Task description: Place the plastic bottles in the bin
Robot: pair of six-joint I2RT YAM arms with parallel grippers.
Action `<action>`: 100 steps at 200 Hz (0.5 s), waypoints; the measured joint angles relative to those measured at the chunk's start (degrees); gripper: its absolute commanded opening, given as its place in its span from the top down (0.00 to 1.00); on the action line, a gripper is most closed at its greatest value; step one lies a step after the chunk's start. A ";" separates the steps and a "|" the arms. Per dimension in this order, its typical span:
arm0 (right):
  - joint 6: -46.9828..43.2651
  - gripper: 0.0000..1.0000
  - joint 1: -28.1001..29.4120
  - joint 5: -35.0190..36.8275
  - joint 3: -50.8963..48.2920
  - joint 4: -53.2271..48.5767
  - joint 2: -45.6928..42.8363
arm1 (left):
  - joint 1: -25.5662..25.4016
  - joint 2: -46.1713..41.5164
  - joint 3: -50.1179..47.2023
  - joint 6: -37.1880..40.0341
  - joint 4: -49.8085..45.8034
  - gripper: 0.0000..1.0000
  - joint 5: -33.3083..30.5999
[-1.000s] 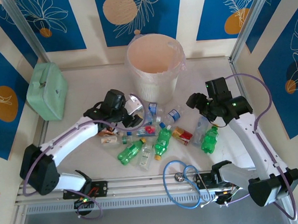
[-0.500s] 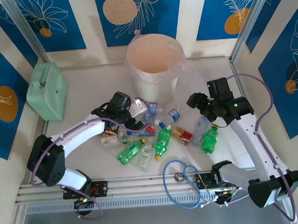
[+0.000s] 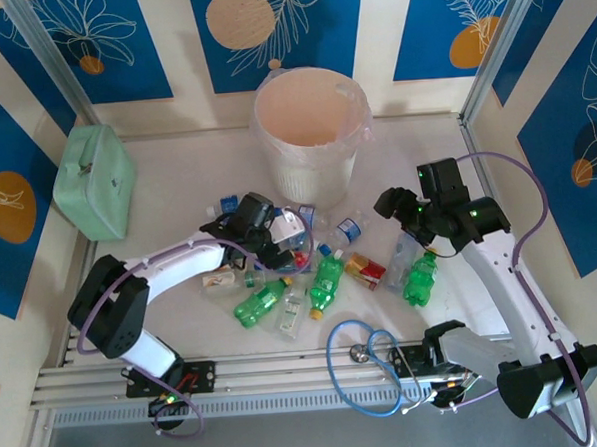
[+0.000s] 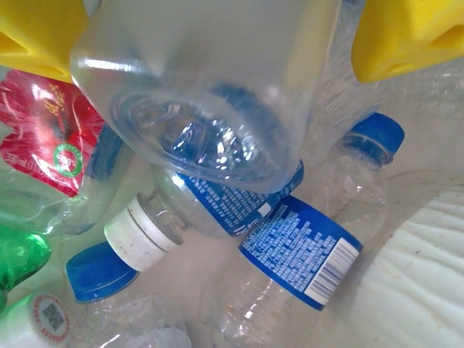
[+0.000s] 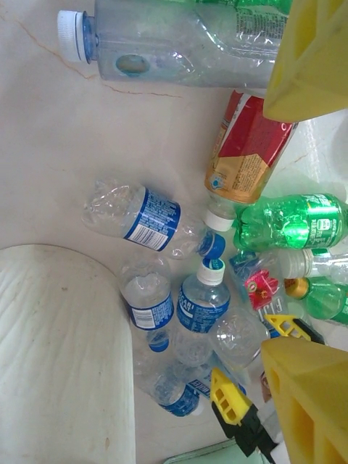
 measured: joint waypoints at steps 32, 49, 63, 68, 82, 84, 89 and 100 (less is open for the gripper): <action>0.37 0.22 -0.35 -0.39 -0.07 0.17 -0.83 | -1.09 1.33 -0.59 0.92 3.37 0.23 -2.10; 0.39 0.23 -0.37 -0.44 -0.26 0.26 -1.49 | -1.18 1.33 -0.59 1.27 4.33 0.30 -2.71; 0.39 0.23 -0.44 -0.52 -0.61 0.35 -1.88 | -1.25 1.31 -0.59 1.44 4.76 0.36 -3.10; 0.39 0.23 -0.50 -0.61 -0.79 0.42 -1.97 | -1.27 1.25 -0.59 1.51 4.87 0.38 -3.19; 0.42 0.23 -0.66 -0.85 -1.16 0.44 -2.08 | -1.31 0.85 -0.66 1.84 4.94 0.42 -3.34; 0.42 0.23 -0.66 -0.85 -1.18 0.39 -2.08 | -1.31 0.76 -0.68 1.79 4.92 0.42 -3.32; 0.42 0.23 -0.66 -0.87 -1.25 0.42 -2.10 | -1.33 0.46 -0.76 1.81 4.87 0.43 -3.37; 0.42 0.23 -0.76 -1.09 -1.44 0.63 -2.19 | -1.38 -0.50 -0.92 1.79 4.61 0.45 -3.58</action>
